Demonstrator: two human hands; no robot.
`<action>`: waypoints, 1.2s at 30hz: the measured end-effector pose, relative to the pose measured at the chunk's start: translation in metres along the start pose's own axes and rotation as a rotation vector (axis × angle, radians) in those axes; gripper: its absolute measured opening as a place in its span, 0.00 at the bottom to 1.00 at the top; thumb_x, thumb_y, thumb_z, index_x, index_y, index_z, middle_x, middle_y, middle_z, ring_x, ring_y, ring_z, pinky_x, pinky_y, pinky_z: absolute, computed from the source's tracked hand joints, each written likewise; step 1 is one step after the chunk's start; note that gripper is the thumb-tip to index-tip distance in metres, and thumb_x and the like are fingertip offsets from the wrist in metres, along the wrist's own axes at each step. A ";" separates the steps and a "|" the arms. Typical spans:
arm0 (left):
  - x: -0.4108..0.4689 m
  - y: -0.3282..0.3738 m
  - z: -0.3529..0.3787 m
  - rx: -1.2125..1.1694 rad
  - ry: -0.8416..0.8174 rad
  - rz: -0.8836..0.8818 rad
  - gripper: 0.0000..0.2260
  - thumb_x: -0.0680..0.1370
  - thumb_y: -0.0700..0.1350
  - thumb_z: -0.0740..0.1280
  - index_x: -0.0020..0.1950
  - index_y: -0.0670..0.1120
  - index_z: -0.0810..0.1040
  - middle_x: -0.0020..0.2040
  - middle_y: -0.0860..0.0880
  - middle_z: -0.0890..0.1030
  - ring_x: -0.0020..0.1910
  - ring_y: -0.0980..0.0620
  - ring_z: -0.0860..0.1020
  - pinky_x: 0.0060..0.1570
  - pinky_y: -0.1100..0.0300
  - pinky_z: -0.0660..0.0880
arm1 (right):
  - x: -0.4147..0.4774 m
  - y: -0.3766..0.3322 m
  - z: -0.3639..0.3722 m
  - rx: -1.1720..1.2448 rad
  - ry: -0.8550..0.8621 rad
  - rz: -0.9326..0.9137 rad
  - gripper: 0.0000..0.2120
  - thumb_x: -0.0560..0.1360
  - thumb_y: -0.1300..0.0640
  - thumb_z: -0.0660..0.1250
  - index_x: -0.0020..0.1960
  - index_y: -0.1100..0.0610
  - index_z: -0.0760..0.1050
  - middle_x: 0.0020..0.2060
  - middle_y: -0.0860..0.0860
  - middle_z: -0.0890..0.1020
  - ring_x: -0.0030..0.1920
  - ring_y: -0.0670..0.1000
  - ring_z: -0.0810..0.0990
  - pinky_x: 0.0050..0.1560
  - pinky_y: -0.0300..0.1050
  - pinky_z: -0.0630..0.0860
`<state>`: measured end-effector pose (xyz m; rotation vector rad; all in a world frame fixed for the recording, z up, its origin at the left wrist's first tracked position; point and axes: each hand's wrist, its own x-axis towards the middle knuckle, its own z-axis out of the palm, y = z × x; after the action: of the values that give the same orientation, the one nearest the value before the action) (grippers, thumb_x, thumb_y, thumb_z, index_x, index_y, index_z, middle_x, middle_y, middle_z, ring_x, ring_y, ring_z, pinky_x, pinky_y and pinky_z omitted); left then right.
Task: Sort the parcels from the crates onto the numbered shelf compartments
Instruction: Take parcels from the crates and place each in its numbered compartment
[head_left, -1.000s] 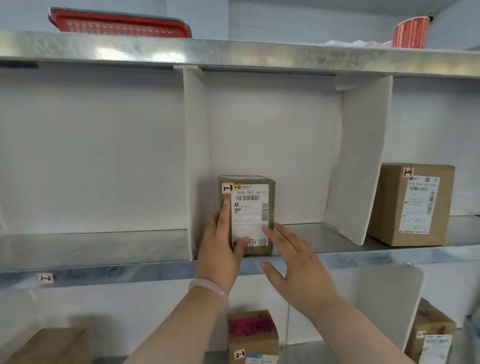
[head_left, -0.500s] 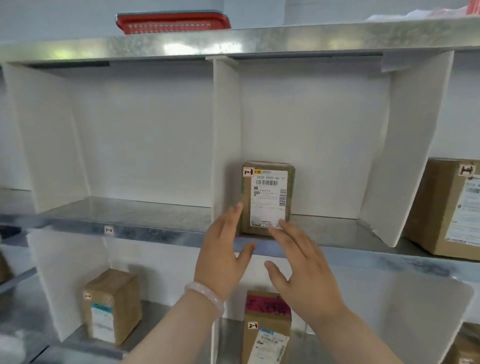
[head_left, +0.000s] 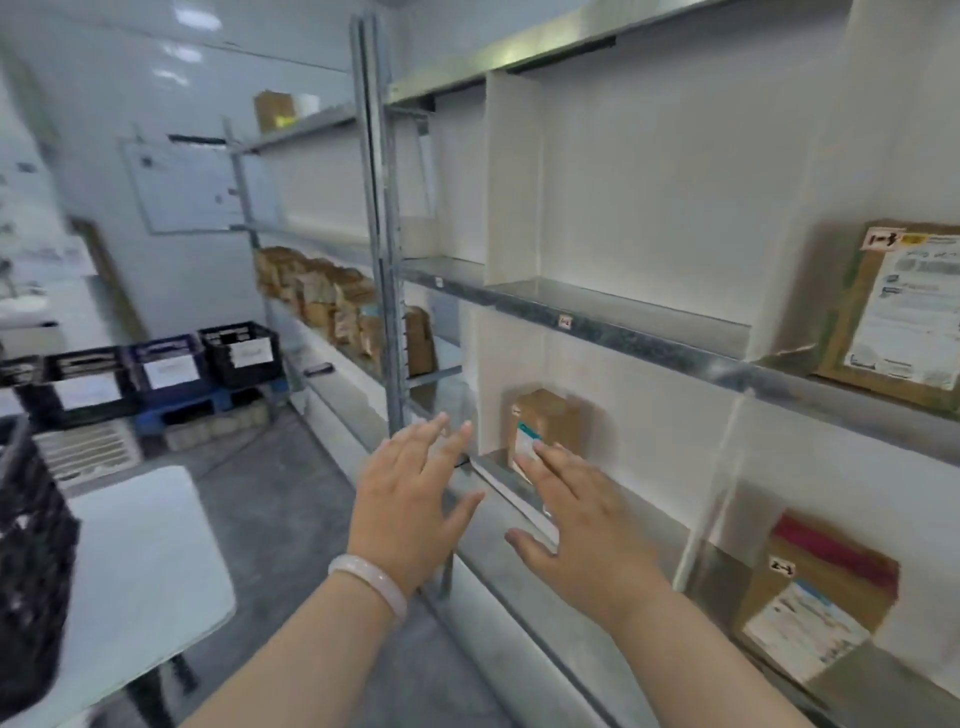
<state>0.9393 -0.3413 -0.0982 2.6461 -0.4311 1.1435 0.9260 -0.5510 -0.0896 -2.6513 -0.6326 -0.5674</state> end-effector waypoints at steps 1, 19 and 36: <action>-0.011 -0.015 -0.012 0.049 -0.013 -0.030 0.27 0.75 0.60 0.62 0.70 0.49 0.75 0.69 0.45 0.76 0.67 0.45 0.74 0.66 0.46 0.72 | 0.007 -0.016 0.009 0.008 -0.007 -0.048 0.33 0.72 0.36 0.59 0.73 0.48 0.64 0.71 0.49 0.69 0.71 0.51 0.67 0.71 0.51 0.65; -0.194 -0.319 -0.220 0.424 -0.074 -0.580 0.27 0.73 0.59 0.69 0.71 0.54 0.73 0.70 0.49 0.74 0.70 0.47 0.71 0.67 0.47 0.70 | 0.125 -0.386 0.196 0.249 -0.172 -0.594 0.34 0.76 0.34 0.53 0.78 0.42 0.47 0.78 0.43 0.51 0.77 0.46 0.48 0.77 0.46 0.46; -0.257 -0.546 -0.272 0.346 -0.205 -0.965 0.30 0.79 0.61 0.64 0.79 0.58 0.58 0.79 0.54 0.58 0.78 0.53 0.54 0.76 0.52 0.58 | 0.229 -0.579 0.356 0.480 -0.408 -0.563 0.32 0.77 0.42 0.62 0.77 0.45 0.54 0.76 0.43 0.58 0.75 0.44 0.53 0.72 0.39 0.51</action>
<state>0.7826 0.2992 -0.1542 2.6564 1.0014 0.6487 0.9351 0.1640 -0.1485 -2.1218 -1.4520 0.0170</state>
